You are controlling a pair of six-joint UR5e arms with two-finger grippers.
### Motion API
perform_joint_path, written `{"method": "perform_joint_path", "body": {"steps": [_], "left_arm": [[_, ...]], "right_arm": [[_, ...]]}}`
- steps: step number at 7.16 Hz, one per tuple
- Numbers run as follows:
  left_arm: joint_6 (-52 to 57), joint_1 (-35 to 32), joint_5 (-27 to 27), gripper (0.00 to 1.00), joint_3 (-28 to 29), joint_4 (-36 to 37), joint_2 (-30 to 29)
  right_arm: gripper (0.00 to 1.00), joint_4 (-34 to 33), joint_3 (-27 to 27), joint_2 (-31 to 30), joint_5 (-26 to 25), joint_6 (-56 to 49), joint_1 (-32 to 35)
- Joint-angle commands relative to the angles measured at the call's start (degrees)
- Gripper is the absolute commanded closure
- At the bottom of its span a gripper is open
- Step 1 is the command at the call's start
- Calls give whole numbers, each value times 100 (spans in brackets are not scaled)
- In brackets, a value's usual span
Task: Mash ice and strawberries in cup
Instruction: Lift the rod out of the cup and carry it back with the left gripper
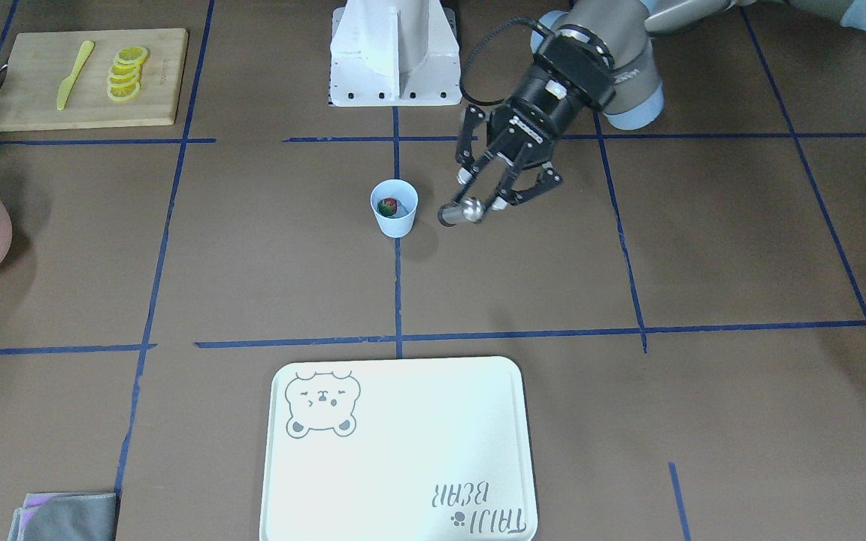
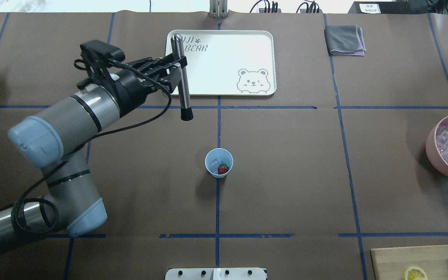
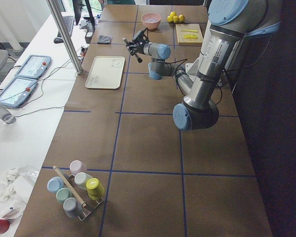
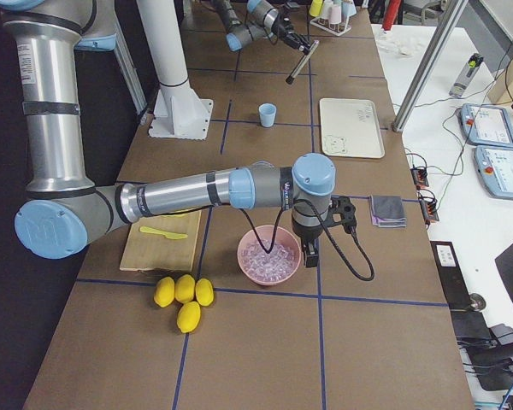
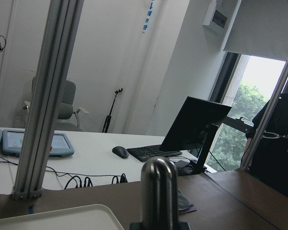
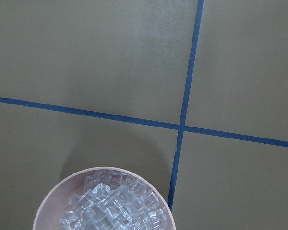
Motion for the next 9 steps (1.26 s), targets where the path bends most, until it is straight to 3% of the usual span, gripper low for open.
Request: {"method": "perform_joint_path", "body": {"steps": [1, 4, 6, 7, 9], "left_arm": [[-1029, -1301, -2211, 100, 11, 1016, 332], [-1192, -2901, -5376, 100, 160, 2467, 1131], [-1182, -3397, -6303, 100, 571, 2699, 1737], [-1165, -3416, -6395, 100, 765, 2691, 2009], [698, -3460, -6317, 100, 942, 2726, 2791]], "right_arm": [[1, 3, 40, 40, -7, 1, -1], [1, 3, 22, 67, -7, 211, -1], [1, 3, -4, 67, -7, 212, -1], [1, 12, 5, 67, -7, 212, -1], [1, 3, 14, 58, -7, 212, -1]]}}
